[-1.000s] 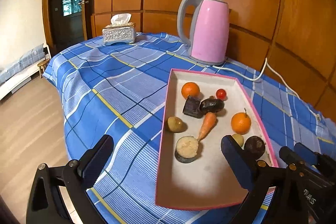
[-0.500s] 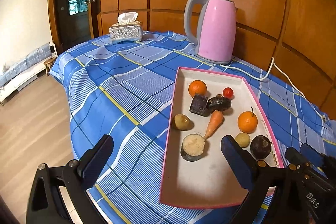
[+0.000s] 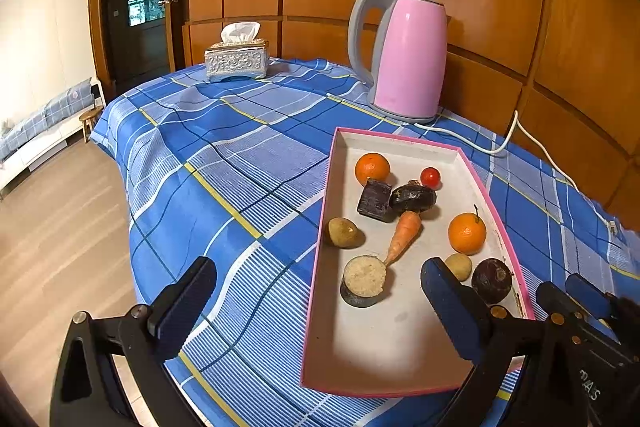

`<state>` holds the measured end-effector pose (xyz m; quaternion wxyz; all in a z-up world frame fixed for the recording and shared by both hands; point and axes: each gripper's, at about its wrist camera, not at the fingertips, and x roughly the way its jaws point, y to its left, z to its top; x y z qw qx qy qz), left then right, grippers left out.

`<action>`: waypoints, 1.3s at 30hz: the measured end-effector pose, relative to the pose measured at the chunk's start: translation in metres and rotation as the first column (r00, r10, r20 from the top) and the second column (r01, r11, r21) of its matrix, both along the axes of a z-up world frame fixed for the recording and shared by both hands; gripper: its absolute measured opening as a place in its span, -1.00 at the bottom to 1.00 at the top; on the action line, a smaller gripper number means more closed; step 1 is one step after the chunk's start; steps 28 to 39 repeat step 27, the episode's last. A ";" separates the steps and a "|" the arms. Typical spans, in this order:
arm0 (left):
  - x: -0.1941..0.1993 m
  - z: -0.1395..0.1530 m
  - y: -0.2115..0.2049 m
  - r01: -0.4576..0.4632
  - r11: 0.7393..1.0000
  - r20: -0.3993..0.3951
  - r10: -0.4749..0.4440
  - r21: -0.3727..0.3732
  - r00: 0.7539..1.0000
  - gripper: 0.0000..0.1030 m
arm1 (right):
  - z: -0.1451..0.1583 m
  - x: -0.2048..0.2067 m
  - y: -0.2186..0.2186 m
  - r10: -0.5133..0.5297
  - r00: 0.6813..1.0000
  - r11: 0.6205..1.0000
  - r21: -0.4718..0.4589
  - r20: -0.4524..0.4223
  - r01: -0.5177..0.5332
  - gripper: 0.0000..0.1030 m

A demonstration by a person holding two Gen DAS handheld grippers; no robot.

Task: Organize fruits
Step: 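Lift the right gripper away from the tray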

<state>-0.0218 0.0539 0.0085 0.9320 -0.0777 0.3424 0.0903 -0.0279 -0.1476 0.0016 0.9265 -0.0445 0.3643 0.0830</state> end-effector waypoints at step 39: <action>-0.003 0.001 0.001 0.013 1.000 0.022 -0.013 0.002 1.000 0.99 | 0.001 0.000 0.001 -0.001 1.000 1.000 -0.007 0.005 0.001 -0.14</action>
